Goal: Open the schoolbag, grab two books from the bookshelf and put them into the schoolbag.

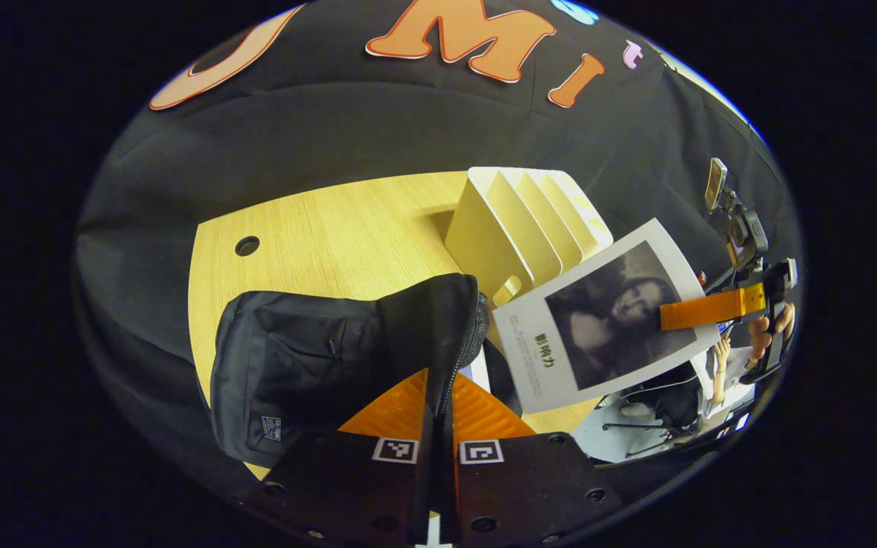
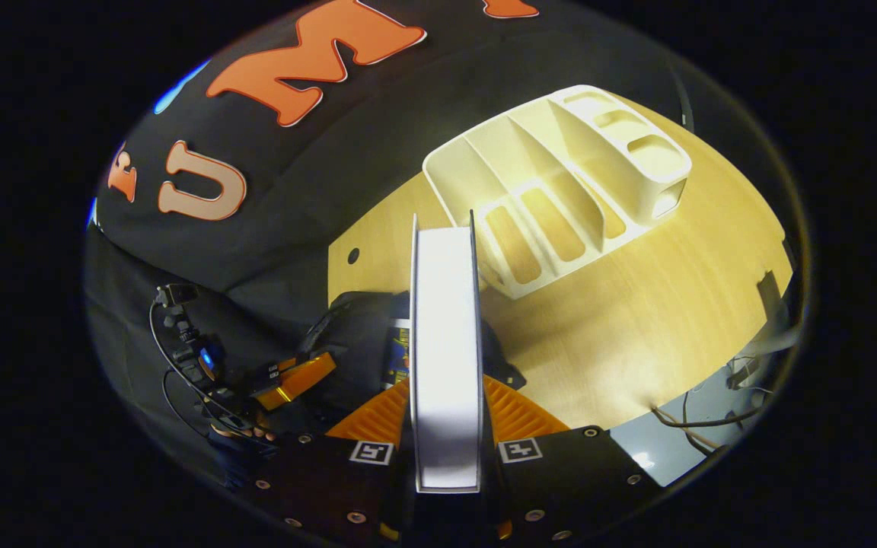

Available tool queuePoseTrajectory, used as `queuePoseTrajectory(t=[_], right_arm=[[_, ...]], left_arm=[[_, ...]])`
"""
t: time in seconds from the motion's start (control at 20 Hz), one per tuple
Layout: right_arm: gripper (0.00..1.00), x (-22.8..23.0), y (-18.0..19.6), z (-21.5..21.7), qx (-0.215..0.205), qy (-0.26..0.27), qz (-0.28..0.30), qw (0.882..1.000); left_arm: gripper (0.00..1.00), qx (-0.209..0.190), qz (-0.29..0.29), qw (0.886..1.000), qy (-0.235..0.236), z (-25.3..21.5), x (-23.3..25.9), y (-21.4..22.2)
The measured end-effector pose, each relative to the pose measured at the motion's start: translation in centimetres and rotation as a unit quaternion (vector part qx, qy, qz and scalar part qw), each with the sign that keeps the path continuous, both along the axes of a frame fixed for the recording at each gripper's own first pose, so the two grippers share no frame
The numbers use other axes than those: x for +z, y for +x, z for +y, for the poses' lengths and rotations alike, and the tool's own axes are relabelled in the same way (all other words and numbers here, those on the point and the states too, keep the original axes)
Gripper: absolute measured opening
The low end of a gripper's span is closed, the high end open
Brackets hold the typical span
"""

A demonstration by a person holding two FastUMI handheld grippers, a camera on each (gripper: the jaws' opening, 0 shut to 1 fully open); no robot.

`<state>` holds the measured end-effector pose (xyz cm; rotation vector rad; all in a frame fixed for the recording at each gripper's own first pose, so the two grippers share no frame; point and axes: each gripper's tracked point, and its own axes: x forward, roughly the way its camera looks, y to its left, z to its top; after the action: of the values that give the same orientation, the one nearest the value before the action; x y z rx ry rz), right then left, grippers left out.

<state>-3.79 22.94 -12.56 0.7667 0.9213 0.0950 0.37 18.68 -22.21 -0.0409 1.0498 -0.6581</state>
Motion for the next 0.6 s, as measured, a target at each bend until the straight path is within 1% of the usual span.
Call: queuePoseTrajectory(t=[0.1, 0.2, 0.35, 0.6], right_arm=[[0.36, -0.6, 0.6, 1.6, 0.002, 0.022, -0.005, 1.000], [0.36, -1.2, 1.4, 3.0, -0.006, 0.044, -0.019, 0.999], [0.35, -2.0, 2.2, 5.7, 0.000, 0.087, -0.027, 0.996], [0.35, -3.3, 3.1, 7.7, 0.004, 0.108, -0.048, 0.993]], left_arm=[[0.06, 0.000, -0.002, 1.000, 0.000, 0.1, -0.1, 0.0], [0.06, -0.001, 0.001, 1.000, -0.004, -0.2, 0.1, -0.2], [0.06, -0.004, -0.005, 1.000, 0.000, -0.1, 0.3, 0.0], [0.06, -0.014, -0.012, 1.000, 0.002, -0.5, 1.3, 0.2]])
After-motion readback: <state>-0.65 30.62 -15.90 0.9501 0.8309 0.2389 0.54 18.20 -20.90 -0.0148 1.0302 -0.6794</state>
